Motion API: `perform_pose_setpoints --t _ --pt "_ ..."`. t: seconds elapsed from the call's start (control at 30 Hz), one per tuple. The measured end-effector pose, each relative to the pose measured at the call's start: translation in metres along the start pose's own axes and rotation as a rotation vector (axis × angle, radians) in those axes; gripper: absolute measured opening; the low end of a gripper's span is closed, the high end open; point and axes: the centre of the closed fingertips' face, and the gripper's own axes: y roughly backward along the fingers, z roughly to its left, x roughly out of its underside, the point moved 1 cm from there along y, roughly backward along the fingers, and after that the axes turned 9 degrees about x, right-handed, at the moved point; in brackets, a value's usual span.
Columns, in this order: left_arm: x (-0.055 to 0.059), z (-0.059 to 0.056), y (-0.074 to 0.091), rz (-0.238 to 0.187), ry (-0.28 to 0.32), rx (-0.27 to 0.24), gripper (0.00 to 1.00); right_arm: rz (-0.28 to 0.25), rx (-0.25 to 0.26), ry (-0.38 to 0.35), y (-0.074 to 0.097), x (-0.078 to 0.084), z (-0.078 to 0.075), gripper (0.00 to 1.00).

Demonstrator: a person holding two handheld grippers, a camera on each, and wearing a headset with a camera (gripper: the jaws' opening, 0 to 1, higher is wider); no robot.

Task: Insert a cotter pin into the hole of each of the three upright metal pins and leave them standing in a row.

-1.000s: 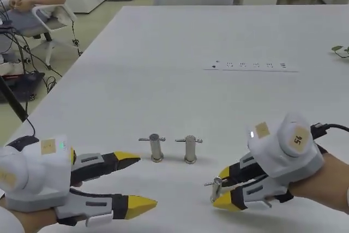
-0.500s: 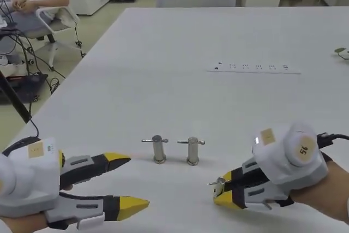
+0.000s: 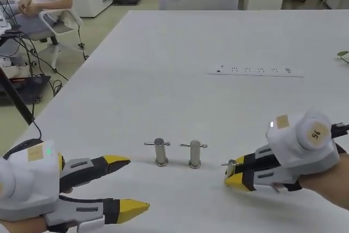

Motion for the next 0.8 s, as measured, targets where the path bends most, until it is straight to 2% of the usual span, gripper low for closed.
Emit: perform_pose_setpoints --t 0.1,0.33,0.8 --pt "0.0 0.001 0.001 0.0 0.001 -0.003 0.58 0.002 0.023 -0.009 0.0 0.0 -0.011 0.1" --pt "0.002 0.002 0.004 0.004 0.006 -0.007 0.58 0.012 0.041 -0.002 -0.002 0.001 -0.025 0.1" --pt "0.003 0.003 0.004 0.005 0.011 -0.009 0.58 0.018 0.05 -0.026 -0.01 0.007 -0.031 0.1"
